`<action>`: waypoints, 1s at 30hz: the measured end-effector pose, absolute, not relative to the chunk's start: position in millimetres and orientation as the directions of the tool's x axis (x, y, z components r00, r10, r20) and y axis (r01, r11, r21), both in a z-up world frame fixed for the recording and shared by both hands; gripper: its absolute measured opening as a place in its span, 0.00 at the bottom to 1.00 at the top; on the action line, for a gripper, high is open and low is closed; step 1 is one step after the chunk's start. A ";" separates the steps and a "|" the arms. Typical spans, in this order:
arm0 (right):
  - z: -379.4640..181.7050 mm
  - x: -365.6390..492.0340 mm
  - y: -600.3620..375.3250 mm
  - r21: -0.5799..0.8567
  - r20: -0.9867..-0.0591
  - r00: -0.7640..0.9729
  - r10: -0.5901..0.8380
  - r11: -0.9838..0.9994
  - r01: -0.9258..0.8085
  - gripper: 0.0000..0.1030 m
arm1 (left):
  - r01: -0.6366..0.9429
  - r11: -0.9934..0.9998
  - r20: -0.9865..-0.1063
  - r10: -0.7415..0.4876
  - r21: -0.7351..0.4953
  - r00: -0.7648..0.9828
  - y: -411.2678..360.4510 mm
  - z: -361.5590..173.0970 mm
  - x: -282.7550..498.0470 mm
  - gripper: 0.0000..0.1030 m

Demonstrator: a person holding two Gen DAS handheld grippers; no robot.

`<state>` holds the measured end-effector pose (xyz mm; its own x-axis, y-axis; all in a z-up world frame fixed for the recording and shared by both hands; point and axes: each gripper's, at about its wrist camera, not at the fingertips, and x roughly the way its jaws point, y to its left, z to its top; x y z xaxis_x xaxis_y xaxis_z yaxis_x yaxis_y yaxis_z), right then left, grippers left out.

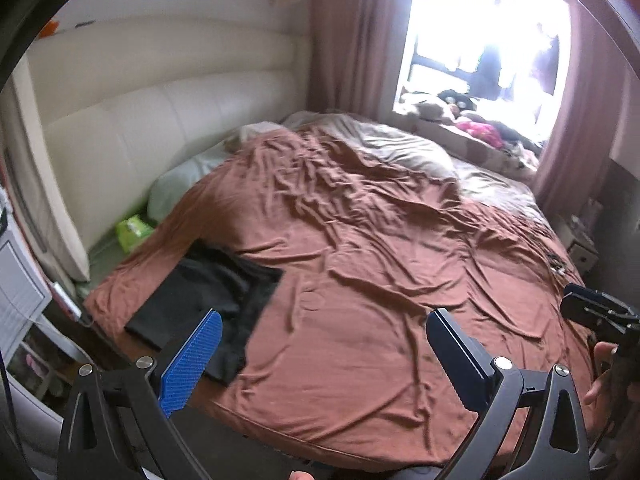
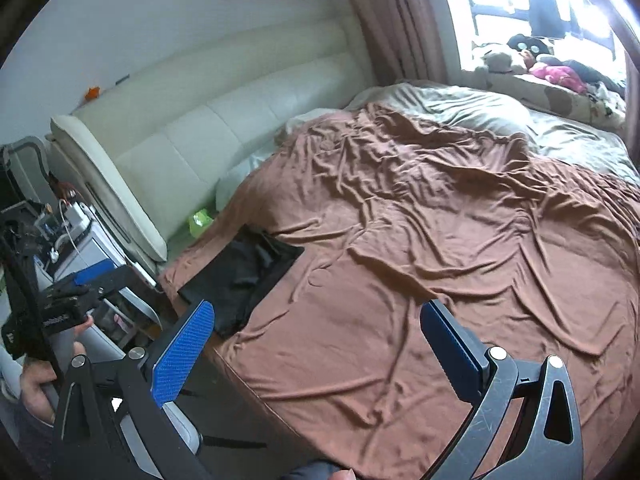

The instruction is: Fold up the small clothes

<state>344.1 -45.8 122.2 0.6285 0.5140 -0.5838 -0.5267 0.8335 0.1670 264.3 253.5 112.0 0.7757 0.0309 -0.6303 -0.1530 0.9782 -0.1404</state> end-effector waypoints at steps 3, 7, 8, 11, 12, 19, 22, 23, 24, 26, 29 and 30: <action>123.2 325.0 -61.9 0.149 -0.581 0.646 0.494 0.846 -0.513 1.00 | -0.121 0.981 -0.617 0.003 -0.150 0.787 230.2 112.1 255.3 1.00; 122.3 301.9 -77.6 0.121 -0.580 0.667 0.467 0.859 -0.497 1.00 | -0.114 0.985 -0.597 0.013 -0.133 0.802 202.2 111.5 241.1 1.00; 122.0 295.4 -81.0 0.116 -0.578 0.670 0.466 0.860 -0.497 1.00 | -0.105 0.986 -0.592 0.009 -0.128 0.806 192.3 111.3 236.9 1.00; 122.7 281.4 -90.5 0.100 -0.575 0.679 0.456 0.863 -0.494 1.00 | -0.076 0.989 -0.577 -0.013 -0.130 0.816 172.9 111.7 226.8 1.00; 122.4 275.3 -94.0 0.094 -0.573 0.684 0.452 0.865 -0.492 1.00 | -0.067 0.990 -0.573 -0.016 -0.123 0.819 166.0 112.0 223.1 1.00; 124.2 248.1 -117.2 0.081 -0.551 0.712 0.435 0.877 -0.473 1.00 | -0.004 0.995 -0.533 -0.048 -0.096 0.845 125.8 113.5 194.0 1.00; 122.0 237.1 -126.6 0.068 -0.539 0.727 0.426 0.882 -0.467 1.00 | 0.013 0.996 -0.512 -0.059 -0.092 0.857 113.4 111.6 183.4 1.00; 121.1 233.4 -130.0 0.069 -0.535 0.727 0.429 0.881 -0.469 1.00 | 0.016 0.996 -0.503 -0.058 -0.088 0.862 108.7 110.1 179.2 1.00; 120.7 229.3 -132.5 0.068 -0.532 0.729 0.431 0.880 -0.470 1.00 | 0.018 0.996 -0.498 -0.057 -0.083 0.865 104.4 108.7 175.7 1.00; 119.1 224.0 -138.2 0.053 -0.529 0.737 0.421 0.883 -0.466 1.00 | 0.029 0.997 -0.492 -0.063 -0.077 0.868 96.7 105.9 169.4 1.00; 114.3 215.8 -145.6 0.023 -0.528 0.749 0.400 0.889 -0.458 1.00 | 0.046 0.996 -0.483 -0.075 -0.071 0.872 85.7 100.2 159.9 1.00; 113.0 213.9 -147.3 0.013 -0.528 0.753 0.392 0.891 -0.455 1.00 | 0.049 0.997 -0.479 -0.075 -0.067 0.875 83.1 98.6 157.5 1.00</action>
<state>213.9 -147.3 113.0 0.7532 0.3923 -0.5281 -0.4547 0.8906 0.0131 157.5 83.1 98.6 0.8748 -0.0748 -0.4786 0.0488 0.9966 -0.0665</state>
